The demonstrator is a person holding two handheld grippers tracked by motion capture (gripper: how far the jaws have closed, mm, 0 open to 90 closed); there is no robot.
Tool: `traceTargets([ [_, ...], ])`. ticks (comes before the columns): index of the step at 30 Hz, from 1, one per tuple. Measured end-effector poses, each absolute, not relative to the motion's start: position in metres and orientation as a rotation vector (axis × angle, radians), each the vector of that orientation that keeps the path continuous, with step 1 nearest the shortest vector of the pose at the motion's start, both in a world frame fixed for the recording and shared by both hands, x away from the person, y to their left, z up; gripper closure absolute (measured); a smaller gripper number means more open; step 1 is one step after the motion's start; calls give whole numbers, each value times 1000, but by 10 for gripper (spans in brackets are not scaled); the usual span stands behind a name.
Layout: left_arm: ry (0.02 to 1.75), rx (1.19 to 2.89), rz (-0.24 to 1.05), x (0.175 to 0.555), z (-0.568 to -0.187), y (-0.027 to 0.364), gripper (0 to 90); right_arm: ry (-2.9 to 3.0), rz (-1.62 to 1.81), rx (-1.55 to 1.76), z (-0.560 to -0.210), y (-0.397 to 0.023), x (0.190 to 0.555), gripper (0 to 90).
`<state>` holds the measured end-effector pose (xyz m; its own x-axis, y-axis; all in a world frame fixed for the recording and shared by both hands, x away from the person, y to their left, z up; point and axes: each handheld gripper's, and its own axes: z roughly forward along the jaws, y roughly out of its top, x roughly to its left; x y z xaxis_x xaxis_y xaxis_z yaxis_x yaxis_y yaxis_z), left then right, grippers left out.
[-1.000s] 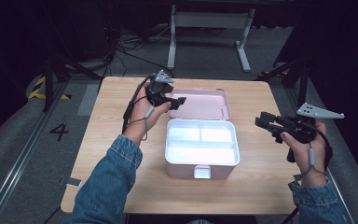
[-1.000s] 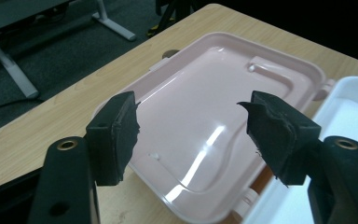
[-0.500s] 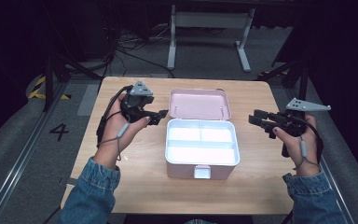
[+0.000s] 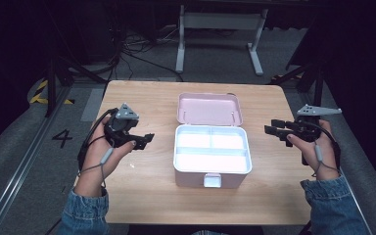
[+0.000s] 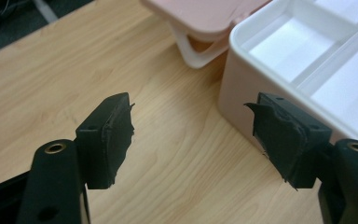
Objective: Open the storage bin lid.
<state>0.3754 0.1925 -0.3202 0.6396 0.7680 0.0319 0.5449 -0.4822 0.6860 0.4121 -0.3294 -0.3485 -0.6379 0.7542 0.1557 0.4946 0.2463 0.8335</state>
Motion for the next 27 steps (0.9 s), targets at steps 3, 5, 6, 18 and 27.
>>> traceTargets([
  [3,1079,2239,472,374,-325,199,261,2259,1291,1185,-352,-333,414,495],
  [5,1138,2240,479,374,-332,209,243,2279,1214,1228,-358,-337,418,484],
  [6,1138,2240,479,374,-332,209,242,2276,1197,1236,-359,-338,419,477],
  [18,1309,2357,501,376,-365,231,228,2360,951,1288,-385,-345,431,450],
  [27,1390,2458,349,376,-389,234,244,2320,943,1303,-390,-351,434,457],
])
